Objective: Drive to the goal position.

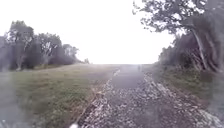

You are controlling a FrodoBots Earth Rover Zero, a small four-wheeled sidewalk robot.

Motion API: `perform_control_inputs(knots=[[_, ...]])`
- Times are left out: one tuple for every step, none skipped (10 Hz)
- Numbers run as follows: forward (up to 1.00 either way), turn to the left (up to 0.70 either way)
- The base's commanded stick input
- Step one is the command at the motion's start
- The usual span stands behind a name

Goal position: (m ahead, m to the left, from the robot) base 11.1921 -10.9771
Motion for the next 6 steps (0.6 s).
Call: perform_control_inputs(knots=[[0.7,0.0],[0.7,0.0],[0.7,0.0],[0.7,0.0],[0.7,0.0],[0.7,0.0]])
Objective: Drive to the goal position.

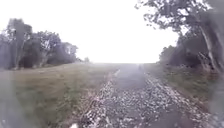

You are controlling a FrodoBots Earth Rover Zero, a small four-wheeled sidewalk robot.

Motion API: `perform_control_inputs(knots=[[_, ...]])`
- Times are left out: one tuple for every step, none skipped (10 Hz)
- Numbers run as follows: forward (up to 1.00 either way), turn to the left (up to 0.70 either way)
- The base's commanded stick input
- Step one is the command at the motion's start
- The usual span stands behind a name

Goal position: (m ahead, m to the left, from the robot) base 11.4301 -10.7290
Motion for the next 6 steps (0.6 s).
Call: perform_control_inputs(knots=[[0.7,0.0],[0.7,0.0],[0.7,0.0],[0.7,-0.09],[0.7,-0.21],[0.7,-0.32]])
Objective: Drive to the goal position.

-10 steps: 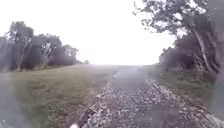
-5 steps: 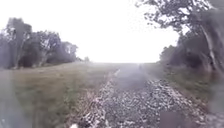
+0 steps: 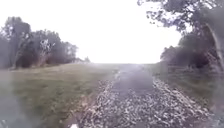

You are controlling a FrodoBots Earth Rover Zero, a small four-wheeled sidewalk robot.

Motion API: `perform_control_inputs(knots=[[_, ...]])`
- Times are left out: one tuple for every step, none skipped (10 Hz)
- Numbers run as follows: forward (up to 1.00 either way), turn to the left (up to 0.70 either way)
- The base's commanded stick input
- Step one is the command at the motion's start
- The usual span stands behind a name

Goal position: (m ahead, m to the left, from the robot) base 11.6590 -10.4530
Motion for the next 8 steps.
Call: perform_control_inputs(knots=[[0.7,-0.35],[0.7,-0.35],[0.7,-0.35],[0.7,-0.35],[0.7,-0.31],[0.7,-0.15],[0.7,0.0],[0.7,0.0]])
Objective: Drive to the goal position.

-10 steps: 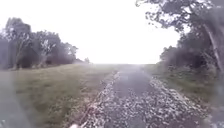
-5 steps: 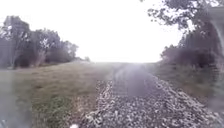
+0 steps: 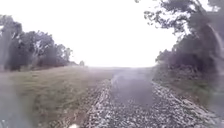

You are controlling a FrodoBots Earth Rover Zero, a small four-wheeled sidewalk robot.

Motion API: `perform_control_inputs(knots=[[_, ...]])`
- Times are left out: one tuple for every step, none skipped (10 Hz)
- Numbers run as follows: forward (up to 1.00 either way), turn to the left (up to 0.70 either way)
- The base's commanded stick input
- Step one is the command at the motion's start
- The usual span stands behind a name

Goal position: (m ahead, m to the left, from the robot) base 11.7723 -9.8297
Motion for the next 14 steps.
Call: perform_control_inputs(knots=[[0.7,0.0],[0.7,0.0],[0.7,0.0],[0.7,0.0],[0.7,0.0],[0.7,0.0],[0.7,0.0],[0.7,0.0],[0.7,0.0],[0.7,0.0],[0.7,0.15],[0.7,0.31],[0.7,0.35],[0.7,0.35]])
